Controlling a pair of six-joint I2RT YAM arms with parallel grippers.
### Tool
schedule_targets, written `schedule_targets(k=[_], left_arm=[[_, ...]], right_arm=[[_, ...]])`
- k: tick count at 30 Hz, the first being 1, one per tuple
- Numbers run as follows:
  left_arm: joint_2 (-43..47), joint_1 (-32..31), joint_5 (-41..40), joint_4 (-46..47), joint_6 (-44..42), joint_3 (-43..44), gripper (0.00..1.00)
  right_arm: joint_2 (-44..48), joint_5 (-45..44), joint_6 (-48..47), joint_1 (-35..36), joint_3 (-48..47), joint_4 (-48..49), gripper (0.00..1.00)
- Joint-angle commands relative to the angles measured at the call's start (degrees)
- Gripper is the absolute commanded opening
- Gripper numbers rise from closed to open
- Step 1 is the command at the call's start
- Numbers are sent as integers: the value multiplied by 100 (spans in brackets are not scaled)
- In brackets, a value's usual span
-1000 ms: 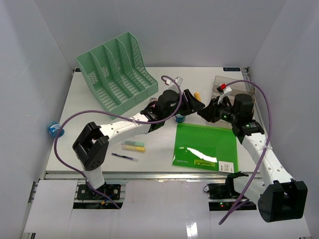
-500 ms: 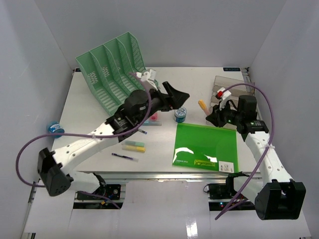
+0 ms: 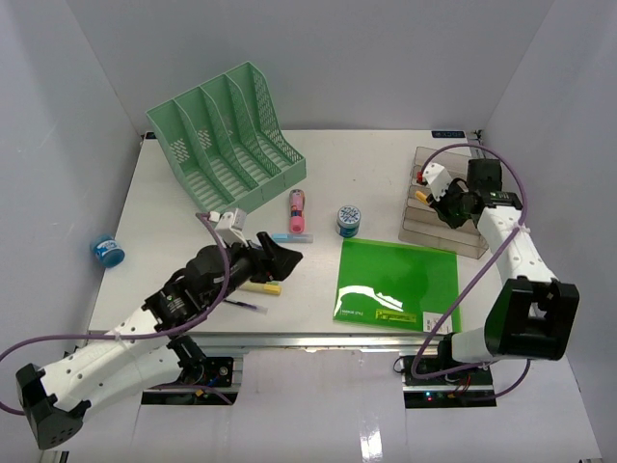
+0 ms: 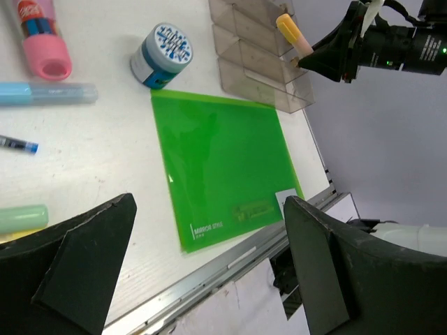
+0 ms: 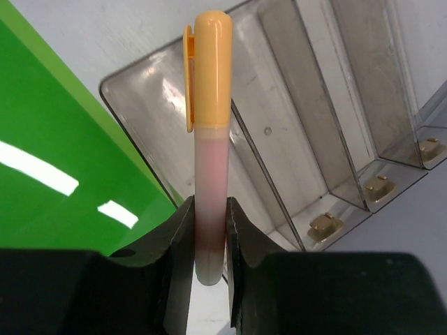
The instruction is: Organize the desk
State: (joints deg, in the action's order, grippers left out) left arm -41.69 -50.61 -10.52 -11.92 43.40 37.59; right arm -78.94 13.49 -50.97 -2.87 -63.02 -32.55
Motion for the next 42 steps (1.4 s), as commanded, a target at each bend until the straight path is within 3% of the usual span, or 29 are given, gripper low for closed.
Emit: schedule_targets(k=[1, 12, 13, 16, 18, 25, 30, 34, 38, 42], left_arm=[[672, 25, -4, -263, 695, -413, 98], [1113, 25, -73, -551, 1804, -1142, 98], [1102, 28, -81, -575, 1893, -1157, 98], [1024, 33, -90, -696, 2074, -1184, 98], [1000, 28, -99, -737, 2162, -1212, 98], [980, 25, -229, -1081, 2301, -1087, 98], [587, 34, -518, -1563, 2481, -759, 96], [-40, 94, -560, -1752, 2531, -477, 93], [-664, 469, -145, -1808, 2600, -317, 90], [-737, 973, 375, -1736, 2814, -486, 82]], right_arm=[[-442, -581, -865, -37, -425, -178, 16], [-1131, -734, -1213, -38, -341, -210, 28], [-1173, -734, -1210, -38, -357, -208, 31], [-1332, -742, -1188, -38, -455, -226, 54], [-1373, -751, -1201, -38, -471, -203, 61], [-966, -500, -974, -61, -649, -316, 70], [340, 1775, -691, -100, -772, -1428, 82], [974, 4087, -456, -91, -318, -2061, 84], [1286, 5105, -125, -73, 267, -1931, 84], [1243, 5659, -105, -73, 749, -1792, 83]])
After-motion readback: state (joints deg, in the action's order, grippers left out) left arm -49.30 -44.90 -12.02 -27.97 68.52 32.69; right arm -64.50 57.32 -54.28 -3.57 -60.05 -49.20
